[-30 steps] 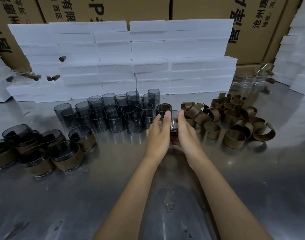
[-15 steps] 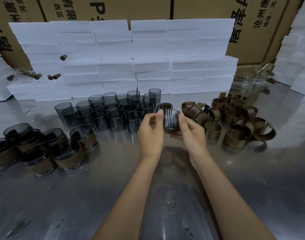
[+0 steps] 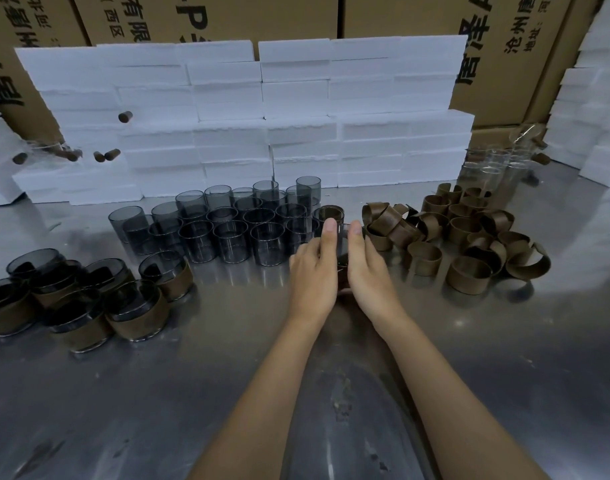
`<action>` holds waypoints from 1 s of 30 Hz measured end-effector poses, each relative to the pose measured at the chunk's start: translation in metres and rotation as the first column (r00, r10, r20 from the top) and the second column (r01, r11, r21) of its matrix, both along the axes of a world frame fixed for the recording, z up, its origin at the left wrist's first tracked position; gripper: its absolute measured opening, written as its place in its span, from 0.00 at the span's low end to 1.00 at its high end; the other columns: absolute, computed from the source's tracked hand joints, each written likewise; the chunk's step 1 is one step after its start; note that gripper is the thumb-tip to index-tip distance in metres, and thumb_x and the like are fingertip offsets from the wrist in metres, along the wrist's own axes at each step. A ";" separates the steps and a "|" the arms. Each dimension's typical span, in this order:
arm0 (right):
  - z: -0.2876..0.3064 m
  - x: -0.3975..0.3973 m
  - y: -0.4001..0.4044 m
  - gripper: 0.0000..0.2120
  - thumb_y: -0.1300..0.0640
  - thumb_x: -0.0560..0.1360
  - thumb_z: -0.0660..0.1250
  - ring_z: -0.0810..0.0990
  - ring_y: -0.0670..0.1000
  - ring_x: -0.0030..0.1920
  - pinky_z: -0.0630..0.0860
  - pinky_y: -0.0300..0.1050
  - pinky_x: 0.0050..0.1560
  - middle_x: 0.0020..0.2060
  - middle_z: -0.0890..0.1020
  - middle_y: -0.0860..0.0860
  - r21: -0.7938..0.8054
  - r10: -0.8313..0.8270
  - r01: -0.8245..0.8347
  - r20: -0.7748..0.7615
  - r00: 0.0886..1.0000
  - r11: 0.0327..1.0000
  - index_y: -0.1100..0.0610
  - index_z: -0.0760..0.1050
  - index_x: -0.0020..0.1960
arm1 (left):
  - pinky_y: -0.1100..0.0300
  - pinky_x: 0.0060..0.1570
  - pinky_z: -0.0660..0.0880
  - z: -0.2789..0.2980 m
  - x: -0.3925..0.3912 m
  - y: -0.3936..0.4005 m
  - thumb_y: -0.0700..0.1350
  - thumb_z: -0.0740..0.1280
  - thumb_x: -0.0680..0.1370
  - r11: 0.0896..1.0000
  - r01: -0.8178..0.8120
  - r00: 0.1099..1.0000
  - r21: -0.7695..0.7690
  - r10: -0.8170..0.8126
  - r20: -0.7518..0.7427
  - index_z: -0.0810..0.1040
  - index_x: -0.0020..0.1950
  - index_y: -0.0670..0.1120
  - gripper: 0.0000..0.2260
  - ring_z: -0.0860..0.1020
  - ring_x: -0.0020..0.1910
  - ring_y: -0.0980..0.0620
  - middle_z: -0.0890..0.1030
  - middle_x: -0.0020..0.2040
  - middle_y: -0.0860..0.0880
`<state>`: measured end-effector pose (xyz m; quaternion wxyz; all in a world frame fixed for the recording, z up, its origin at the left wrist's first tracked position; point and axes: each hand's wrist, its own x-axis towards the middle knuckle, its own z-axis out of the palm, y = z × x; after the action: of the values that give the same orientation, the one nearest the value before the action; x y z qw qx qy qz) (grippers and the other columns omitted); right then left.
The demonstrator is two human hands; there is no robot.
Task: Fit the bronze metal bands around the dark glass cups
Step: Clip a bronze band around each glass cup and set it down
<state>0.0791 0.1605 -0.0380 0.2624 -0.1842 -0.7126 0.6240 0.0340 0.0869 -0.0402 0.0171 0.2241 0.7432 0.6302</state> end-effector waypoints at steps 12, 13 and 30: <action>0.001 0.001 0.012 0.20 0.47 0.85 0.59 0.85 0.56 0.59 0.82 0.50 0.59 0.58 0.85 0.58 -0.517 0.029 -0.135 -0.208 0.978 0.845 0.60 0.78 0.66 | 0.57 0.62 0.75 0.005 -0.008 -0.005 0.45 0.57 0.84 0.966 0.047 0.983 0.256 -0.090 0.158 0.83 0.60 0.50 0.14 0.81 0.58 0.56 0.85 0.54 0.53; 0.002 0.002 0.013 0.22 0.46 0.85 0.59 0.85 0.57 0.58 0.82 0.50 0.59 0.57 0.85 0.60 -0.588 0.050 -0.175 -0.223 0.974 0.790 0.62 0.77 0.65 | 0.62 0.59 0.74 0.005 -0.007 -0.005 0.43 0.58 0.84 0.962 0.069 0.983 0.266 -0.111 0.145 0.82 0.62 0.50 0.14 0.81 0.57 0.60 0.85 0.53 0.56; 0.000 0.005 0.016 0.14 0.54 0.85 0.62 0.85 0.54 0.58 0.81 0.48 0.62 0.56 0.86 0.59 -0.596 0.228 -0.342 -0.260 0.938 0.727 0.59 0.81 0.63 | 0.66 0.47 0.76 0.006 -0.011 -0.010 0.50 0.75 0.76 0.924 -0.023 0.971 0.381 -0.069 0.228 0.78 0.53 0.45 0.12 0.82 0.43 0.61 0.85 0.43 0.54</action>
<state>0.0840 0.1761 -0.0385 0.1451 -0.0960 -0.4560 0.8728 0.0233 0.0769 -0.0347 0.0692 0.1553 0.5966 0.7843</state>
